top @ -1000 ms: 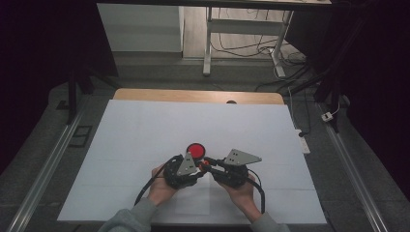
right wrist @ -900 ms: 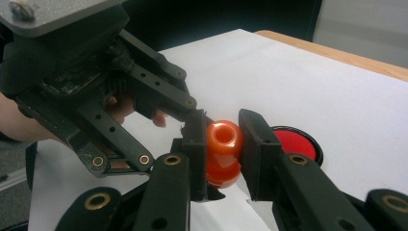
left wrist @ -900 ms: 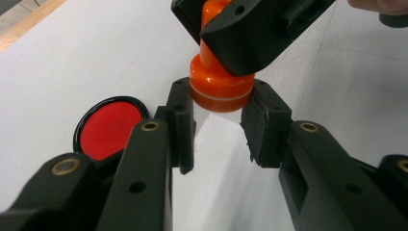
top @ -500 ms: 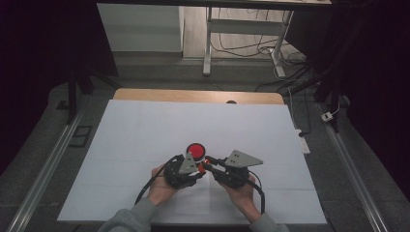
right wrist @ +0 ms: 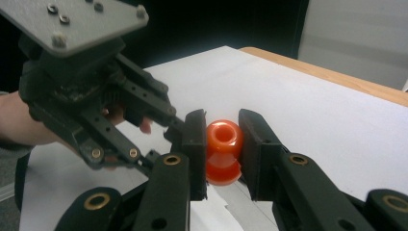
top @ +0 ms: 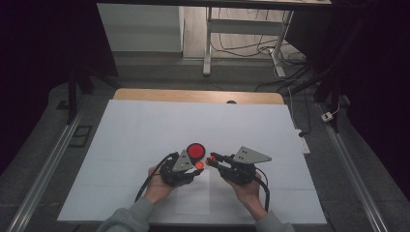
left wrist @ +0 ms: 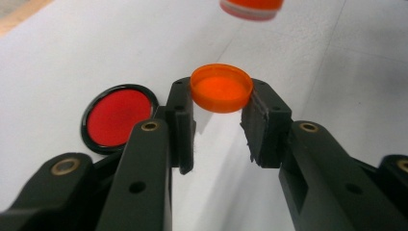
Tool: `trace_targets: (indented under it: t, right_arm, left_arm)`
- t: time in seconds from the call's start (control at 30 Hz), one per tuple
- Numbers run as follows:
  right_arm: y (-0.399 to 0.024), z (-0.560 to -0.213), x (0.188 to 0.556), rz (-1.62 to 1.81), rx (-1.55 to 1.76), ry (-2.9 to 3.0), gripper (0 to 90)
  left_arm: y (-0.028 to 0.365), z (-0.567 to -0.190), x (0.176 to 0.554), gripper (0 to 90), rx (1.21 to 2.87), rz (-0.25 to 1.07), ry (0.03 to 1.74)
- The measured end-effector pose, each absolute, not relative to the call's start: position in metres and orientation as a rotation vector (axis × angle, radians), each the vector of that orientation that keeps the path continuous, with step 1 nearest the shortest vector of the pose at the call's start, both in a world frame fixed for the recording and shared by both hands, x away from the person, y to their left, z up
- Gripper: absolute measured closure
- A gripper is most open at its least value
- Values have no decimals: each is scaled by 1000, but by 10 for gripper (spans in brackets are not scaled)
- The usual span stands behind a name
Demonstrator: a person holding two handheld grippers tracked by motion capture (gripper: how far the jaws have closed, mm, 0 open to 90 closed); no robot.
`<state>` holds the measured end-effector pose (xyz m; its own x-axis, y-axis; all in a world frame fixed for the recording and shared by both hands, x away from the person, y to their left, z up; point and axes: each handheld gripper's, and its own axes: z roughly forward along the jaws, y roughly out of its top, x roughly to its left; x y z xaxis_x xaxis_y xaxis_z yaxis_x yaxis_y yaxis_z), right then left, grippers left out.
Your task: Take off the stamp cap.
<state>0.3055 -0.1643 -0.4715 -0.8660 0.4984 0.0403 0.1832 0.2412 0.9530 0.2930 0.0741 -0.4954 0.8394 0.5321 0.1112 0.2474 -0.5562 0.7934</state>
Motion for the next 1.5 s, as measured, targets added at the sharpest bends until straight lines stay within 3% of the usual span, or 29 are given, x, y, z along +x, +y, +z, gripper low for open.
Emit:
trace_targets:
  t: [0.77,1.5]
  right_arm:
    - [-167,-474,310,1646,639,2263,729]
    - [-183,-474,318,1651,648,2259,728]
  left_arm:
    - [123,-480,285,657,2067,411,648]
    - [184,-496,252,656,2011,431,829]
